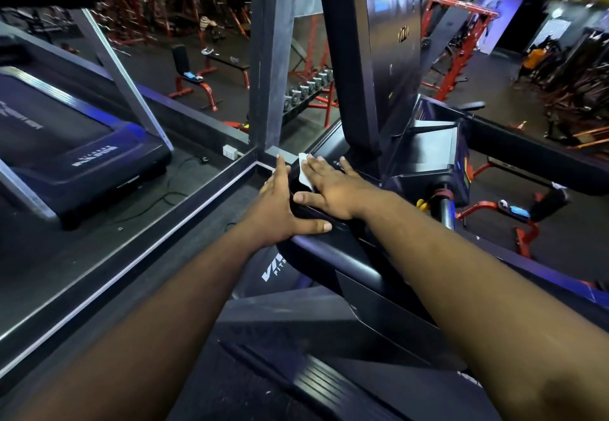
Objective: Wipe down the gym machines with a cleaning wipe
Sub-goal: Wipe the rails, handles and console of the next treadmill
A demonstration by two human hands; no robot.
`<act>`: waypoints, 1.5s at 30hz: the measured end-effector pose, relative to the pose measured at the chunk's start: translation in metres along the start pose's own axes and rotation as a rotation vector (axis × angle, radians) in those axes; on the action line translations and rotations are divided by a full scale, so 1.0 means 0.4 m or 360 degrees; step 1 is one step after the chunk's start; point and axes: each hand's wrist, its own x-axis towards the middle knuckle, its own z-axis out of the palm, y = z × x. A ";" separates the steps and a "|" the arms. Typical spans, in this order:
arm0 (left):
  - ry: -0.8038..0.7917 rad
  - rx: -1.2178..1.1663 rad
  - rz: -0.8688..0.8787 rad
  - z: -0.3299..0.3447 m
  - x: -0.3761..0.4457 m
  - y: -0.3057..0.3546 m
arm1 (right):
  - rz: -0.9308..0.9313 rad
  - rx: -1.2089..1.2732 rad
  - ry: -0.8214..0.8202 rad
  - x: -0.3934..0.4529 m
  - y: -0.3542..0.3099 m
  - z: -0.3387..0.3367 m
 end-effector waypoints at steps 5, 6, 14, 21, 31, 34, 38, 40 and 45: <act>0.0018 0.0045 0.0004 -0.001 -0.001 0.004 | 0.0055 -0.0262 -0.0013 -0.025 0.041 -0.006; 0.0023 0.0055 0.0007 -0.002 -0.001 0.004 | 0.0044 -0.0299 -0.0027 -0.039 0.052 -0.003; 0.0025 0.0106 0.0008 0.001 0.008 -0.004 | 0.0069 -0.0420 -0.0195 -0.166 0.104 0.007; 0.0027 0.0100 0.0009 0.004 0.016 -0.008 | -0.0154 0.0040 -0.0176 -0.222 0.101 0.024; 0.0100 0.0491 0.0064 0.015 0.012 -0.007 | -0.0038 -0.0086 -0.0008 -0.221 0.076 0.060; 0.0103 0.0620 0.0103 0.015 0.003 0.004 | -0.0095 -0.0042 0.0025 -0.267 0.108 0.068; 0.0057 0.0701 0.0132 0.010 0.012 0.011 | 0.0030 -0.0138 0.0144 -0.260 0.129 0.065; 0.0031 0.0721 0.0133 0.007 0.013 0.011 | 0.0111 -0.0031 0.0194 -0.238 0.106 0.063; 0.0033 0.0661 0.0147 0.013 0.010 0.001 | -0.0034 0.0177 0.0150 -0.245 0.069 0.075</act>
